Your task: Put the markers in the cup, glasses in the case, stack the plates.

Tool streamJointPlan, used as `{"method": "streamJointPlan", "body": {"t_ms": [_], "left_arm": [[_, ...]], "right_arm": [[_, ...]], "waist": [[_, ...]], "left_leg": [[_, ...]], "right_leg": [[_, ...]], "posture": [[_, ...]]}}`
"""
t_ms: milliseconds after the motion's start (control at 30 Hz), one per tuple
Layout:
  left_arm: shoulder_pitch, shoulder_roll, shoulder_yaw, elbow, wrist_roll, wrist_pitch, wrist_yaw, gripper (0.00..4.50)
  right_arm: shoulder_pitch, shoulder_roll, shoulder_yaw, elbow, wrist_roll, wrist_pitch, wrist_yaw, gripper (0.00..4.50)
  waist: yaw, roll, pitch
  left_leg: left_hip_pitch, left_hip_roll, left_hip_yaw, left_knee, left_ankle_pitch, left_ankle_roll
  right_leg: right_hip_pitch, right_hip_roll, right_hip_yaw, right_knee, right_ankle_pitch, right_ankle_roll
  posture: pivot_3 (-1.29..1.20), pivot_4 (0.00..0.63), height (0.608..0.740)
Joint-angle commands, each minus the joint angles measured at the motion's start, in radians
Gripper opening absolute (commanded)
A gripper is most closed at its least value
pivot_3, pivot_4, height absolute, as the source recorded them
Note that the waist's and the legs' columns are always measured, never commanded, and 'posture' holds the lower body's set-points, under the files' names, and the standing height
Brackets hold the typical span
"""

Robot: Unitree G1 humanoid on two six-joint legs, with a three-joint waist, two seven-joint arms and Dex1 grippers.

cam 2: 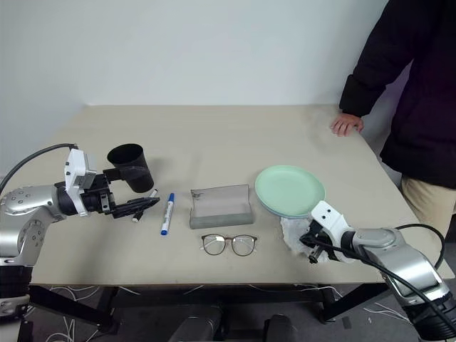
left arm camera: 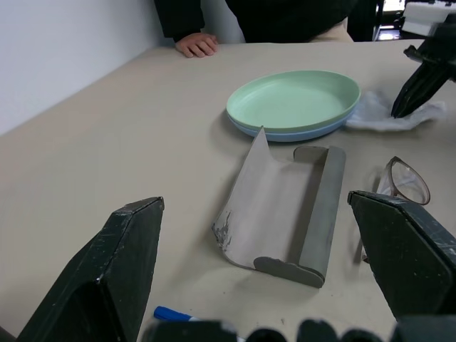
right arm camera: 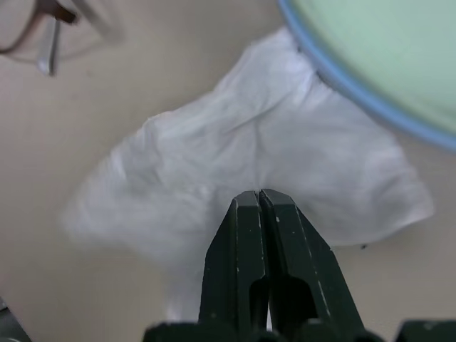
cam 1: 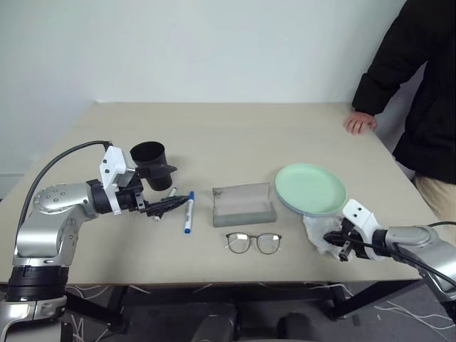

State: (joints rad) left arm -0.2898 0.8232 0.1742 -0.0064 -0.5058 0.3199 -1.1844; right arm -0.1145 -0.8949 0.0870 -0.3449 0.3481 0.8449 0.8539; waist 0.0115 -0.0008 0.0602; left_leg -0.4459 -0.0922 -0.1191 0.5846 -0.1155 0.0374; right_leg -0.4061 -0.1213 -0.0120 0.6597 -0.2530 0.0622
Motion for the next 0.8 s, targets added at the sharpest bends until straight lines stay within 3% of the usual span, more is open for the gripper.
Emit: {"method": "streamJointPlan", "body": {"t_ms": [33, 167, 233, 467, 733, 800], "left_arm": [[-0.029, 0.005, 0.011, -0.015, 0.004, -0.019, 0.003, 4.43], [-0.032, 0.008, 0.009, -0.012, 0.005, -0.022, 0.001, 4.43], [-0.036, 0.008, 0.008, -0.01, 0.006, -0.022, 0.001, 4.43], [-0.032, 0.01, 0.013, -0.012, 0.005, -0.024, 0.002, 4.43], [-0.027, 0.012, 0.014, -0.008, 0.005, -0.027, 0.001, 4.43], [-0.027, 0.01, 0.012, -0.011, 0.004, -0.026, 0.001, 4.43]], "right_arm": [[-0.088, -0.035, -0.14, -0.1, 0.148, 0.0, 0.113, 0.05], [-0.201, -0.041, -0.202, -0.102, 0.261, 0.042, 0.162, 0.05], [-0.236, -0.039, -0.186, -0.077, 0.242, 0.03, 0.147, 0.05], [-0.126, -0.105, -0.101, -0.019, 0.118, -0.062, 0.157, 0.05], [-0.049, -0.116, -0.044, 0.003, 0.034, -0.097, 0.124, 2.61], [-0.05, -0.094, -0.026, 0.021, 0.016, -0.102, 0.106, 2.61]], "waist": [[-0.001, 0.001, 0.0], [-0.007, 0.001, 0.001], [-0.006, 0.001, 0.0], [0.001, 0.001, 0.0], [-0.002, 0.002, 0.001], [-0.002, 0.002, 0.001]], "left_leg": [[0.0, 0.0, 0.0, 0.0, 0.0, 0.0], [0.0, 0.001, 0.0, 0.0, 0.0, 0.0], [0.0, 0.001, 0.0, 0.0, 0.0, 0.0], [-0.001, 0.0, 0.001, 0.0, 0.0, 0.001], [-0.001, 0.001, 0.001, 0.0, 0.0, 0.001], [-0.001, 0.001, 0.001, 0.0, 0.0, 0.001]], "right_leg": [[0.0, 0.0, 0.0, 0.0, 0.0, 0.0], [0.0, -0.001, -0.001, 0.0, 0.0, 0.0], [0.0, -0.001, -0.001, -0.001, 0.0, 0.0], [0.0, -0.001, -0.001, -0.001, 0.0, 0.0], [-0.001, -0.001, 0.0, -0.001, 0.0, 0.0], [-0.001, -0.001, 0.0, -0.001, 0.0, 0.0]], "posture": [[0.0, 0.0, 0.727], [0.0, 0.0, 0.727], [0.0, 0.0, 0.727], [0.0, 0.0, 0.727], [0.0, 0.0, 0.727], [0.0, 0.0, 0.727]]}}
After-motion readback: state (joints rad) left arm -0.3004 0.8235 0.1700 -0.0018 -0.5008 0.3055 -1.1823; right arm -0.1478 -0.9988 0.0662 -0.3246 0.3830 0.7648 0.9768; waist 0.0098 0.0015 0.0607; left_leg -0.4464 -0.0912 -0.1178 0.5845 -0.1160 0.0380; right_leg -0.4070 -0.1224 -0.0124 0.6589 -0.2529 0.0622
